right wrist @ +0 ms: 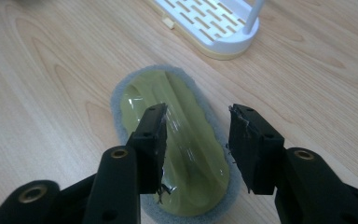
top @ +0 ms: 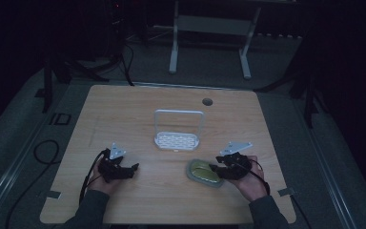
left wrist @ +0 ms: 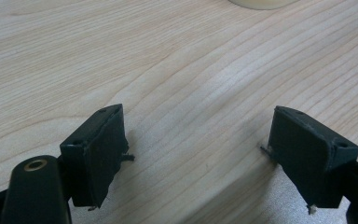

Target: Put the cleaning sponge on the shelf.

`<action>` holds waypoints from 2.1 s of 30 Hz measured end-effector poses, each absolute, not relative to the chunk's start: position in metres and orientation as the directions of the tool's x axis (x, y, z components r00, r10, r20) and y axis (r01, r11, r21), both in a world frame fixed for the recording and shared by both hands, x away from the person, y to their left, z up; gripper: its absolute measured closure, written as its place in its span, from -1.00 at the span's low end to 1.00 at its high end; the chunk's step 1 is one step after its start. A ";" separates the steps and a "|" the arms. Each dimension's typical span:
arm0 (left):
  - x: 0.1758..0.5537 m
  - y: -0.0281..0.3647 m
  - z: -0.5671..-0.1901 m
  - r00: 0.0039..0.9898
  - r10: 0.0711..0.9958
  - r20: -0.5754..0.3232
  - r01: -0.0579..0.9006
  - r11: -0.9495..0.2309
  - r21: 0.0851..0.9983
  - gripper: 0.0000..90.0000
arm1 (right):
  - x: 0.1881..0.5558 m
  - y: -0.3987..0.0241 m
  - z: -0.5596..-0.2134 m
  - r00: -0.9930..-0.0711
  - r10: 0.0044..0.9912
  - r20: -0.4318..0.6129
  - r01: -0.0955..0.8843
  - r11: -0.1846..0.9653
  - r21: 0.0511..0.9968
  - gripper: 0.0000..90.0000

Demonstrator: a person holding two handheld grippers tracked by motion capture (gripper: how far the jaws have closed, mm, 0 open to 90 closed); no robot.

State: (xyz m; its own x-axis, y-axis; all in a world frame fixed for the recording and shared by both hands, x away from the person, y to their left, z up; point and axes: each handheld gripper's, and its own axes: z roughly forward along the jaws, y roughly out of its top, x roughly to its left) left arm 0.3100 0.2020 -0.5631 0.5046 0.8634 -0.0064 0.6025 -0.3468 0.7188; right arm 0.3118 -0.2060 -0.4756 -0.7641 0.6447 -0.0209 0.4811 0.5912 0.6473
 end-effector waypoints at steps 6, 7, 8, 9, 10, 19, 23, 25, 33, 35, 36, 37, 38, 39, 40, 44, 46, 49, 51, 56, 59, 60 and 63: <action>0.310 0.202 -0.563 0.505 0.863 -0.006 0.603 -0.347 0.719 -0.57 | 0.317 -0.202 -0.475 -0.793 0.610 -0.012 0.475 0.630 0.614 0.20; 0.310 0.202 -0.563 0.505 0.863 -0.006 0.603 -0.347 0.719 -0.57 | 0.318 -0.202 -0.474 -0.794 0.608 -0.009 0.479 0.634 0.607 0.19; 0.310 0.202 -0.563 0.505 0.863 -0.006 0.602 -0.347 0.719 -0.57 | 0.319 -0.202 -0.474 -0.799 0.601 -0.010 0.475 0.642 0.602 0.19; 0.310 0.202 -0.563 0.505 0.863 -0.006 0.602 -0.347 0.719 -0.57 | 0.319 -0.201 -0.474 -0.803 0.596 -0.007 0.474 0.647 0.597 0.20; 0.310 0.202 -0.563 0.505 0.863 -0.006 0.602 -0.347 0.719 -0.57 | 0.320 -0.201 -0.474 -0.812 0.583 -0.010 0.466 0.659 0.590 0.19; 0.310 0.202 -0.563 0.505 0.863 -0.007 0.603 -0.347 0.719 -0.57 | 0.326 -0.197 -0.473 -0.840 0.542 -0.020 0.442 0.706 0.553 0.18; 0.310 0.202 -0.563 0.505 0.863 -0.006 0.602 -0.347 0.719 -0.57 | 0.329 -0.195 -0.472 -0.852 0.524 -0.021 0.432 0.725 0.536 0.17; 0.310 0.202 -0.563 0.505 0.863 -0.007 0.602 -0.347 0.719 -0.57 | 0.330 -0.193 -0.472 -0.858 0.514 -0.020 0.428 0.735 0.525 0.17; 0.310 0.202 -0.563 0.505 0.863 -0.007 0.602 -0.347 0.719 -0.57 | 0.336 -0.189 -0.470 -0.877 0.480 -0.010 0.417 0.771 0.482 0.15; 0.310 0.202 -0.563 0.505 0.863 -0.006 0.602 -0.347 0.719 -0.57 | 0.337 -0.188 -0.469 -0.881 0.473 -0.011 0.412 0.779 0.473 0.15; 0.310 0.202 -0.563 0.505 0.863 -0.007 0.602 -0.347 0.719 -0.57 | 0.338 -0.188 -0.469 -0.884 0.468 -0.013 0.407 0.782 0.472 0.15; 0.310 0.202 -0.563 0.505 0.863 -0.007 0.602 -0.347 0.719 -0.57 | 0.338 -0.188 -0.468 -0.885 0.465 -0.011 0.406 0.784 0.470 0.16; 0.310 0.202 -0.563 0.505 0.863 -0.007 0.602 -0.347 0.719 -0.57 | 0.339 -0.188 -0.468 -0.888 0.461 -0.010 0.403 0.787 0.467 0.16; 0.310 0.202 -0.563 0.505 0.863 -0.007 0.602 -0.347 0.719 -0.57 | 0.339 -0.188 -0.468 -0.890 0.457 -0.011 0.400 0.791 0.463 0.17; 0.310 0.202 -0.563 0.505 0.863 -0.007 0.602 -0.346 0.720 -0.57 | 0.340 -0.187 -0.467 -0.890 0.455 -0.010 0.400 0.793 0.459 0.17; 0.310 0.202 -0.563 0.504 0.864 -0.008 0.602 -0.345 0.720 -0.57 | 0.341 -0.186 -0.466 -0.898 0.440 -0.008 0.391 0.807 0.444 0.18; 0.310 0.202 -0.563 0.505 0.863 -0.007 0.601 -0.345 0.720 -0.57 | 0.341 -0.185 -0.466 -0.903 0.430 -0.009 0.384 0.815 0.434 0.18; 0.310 0.202 -0.563 0.505 0.863 -0.007 0.602 -0.346 0.720 -0.57 | 0.343 -0.183 -0.466 -0.908 0.419 -0.009 0.376 0.825 0.422 0.19; 0.310 0.202 -0.563 0.505 0.863 -0.007 0.602 -0.347 0.720 -0.57 | 0.344 -0.182 -0.465 -0.909 0.416 -0.008 0.375 0.828 0.416 0.19; 0.310 0.202 -0.563 0.505 0.863 -0.007 0.602 -0.346 0.720 -0.57 | 0.347 -0.178 -0.465 -0.916 0.401 -0.013 0.364 0.843 0.397 0.21; 0.310 0.202 -0.563 0.505 0.863 -0.007 0.602 -0.346 0.720 -0.57 | 0.348 -0.176 -0.464 -0.919 0.393 -0.014 0.357 0.850 0.388 0.21; 0.310 0.202 -0.563 0.505 0.863 -0.007 0.602 -0.346 0.720 -0.57 | 0.349 -0.176 -0.463 -0.920 0.391 -0.016 0.355 0.852 0.383 0.21; 0.310 0.202 -0.563 0.505 0.863 -0.007 0.602 -0.347 0.720 -0.57 | 0.350 -0.174 -0.462 -0.922 0.387 -0.013 0.355 0.858 0.370 0.21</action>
